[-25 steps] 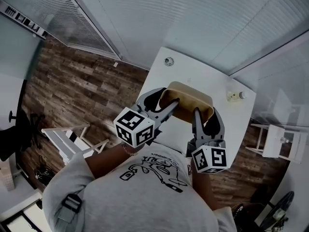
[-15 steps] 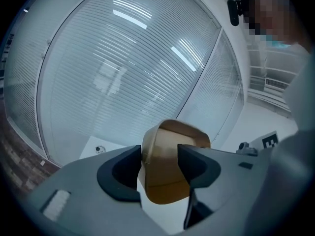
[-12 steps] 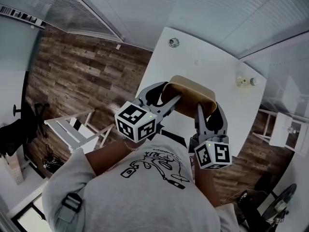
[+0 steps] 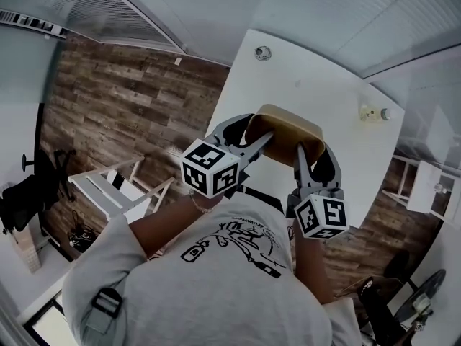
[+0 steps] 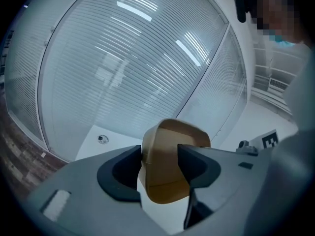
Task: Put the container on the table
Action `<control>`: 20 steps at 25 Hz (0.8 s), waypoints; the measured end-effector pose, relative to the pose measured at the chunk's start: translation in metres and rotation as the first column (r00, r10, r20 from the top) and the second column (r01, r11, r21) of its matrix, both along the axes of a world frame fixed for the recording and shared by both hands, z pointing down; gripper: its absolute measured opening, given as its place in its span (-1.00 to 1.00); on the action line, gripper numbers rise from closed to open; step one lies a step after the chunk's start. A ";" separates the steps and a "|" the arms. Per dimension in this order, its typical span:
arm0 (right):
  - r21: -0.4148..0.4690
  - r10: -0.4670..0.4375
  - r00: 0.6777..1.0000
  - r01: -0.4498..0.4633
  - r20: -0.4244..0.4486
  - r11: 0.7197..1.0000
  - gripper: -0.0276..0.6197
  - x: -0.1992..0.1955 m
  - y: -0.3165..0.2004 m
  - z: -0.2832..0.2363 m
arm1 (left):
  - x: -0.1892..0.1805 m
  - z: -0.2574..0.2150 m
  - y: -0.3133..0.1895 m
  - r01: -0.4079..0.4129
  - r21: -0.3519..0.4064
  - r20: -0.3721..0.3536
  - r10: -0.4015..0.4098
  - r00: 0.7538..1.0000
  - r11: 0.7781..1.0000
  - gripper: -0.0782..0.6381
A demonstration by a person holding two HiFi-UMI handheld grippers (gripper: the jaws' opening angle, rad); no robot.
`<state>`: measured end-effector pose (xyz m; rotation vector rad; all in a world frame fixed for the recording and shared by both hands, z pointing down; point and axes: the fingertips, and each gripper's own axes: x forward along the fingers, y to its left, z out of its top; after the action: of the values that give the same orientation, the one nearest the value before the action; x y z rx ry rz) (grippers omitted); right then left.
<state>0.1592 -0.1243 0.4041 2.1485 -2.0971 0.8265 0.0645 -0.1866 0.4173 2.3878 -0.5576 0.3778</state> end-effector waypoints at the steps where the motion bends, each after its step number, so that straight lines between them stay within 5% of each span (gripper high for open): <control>1: -0.005 0.000 1.000 0.000 0.001 1.000 -0.29 0.000 0.000 0.004 | 0.000 0.004 0.000 -0.001 -0.006 0.002 0.001 1.000 1.000 -0.15; 20: -0.113 -0.008 0.999 0.014 0.051 0.993 -0.29 0.001 -0.003 0.096 | -0.001 0.100 0.002 -0.021 -0.100 0.072 0.028 0.997 0.995 -0.15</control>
<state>0.1597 -0.1276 0.5006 2.0791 -2.0285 0.9838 0.0638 -0.1850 0.5171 2.2951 -0.5307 0.4940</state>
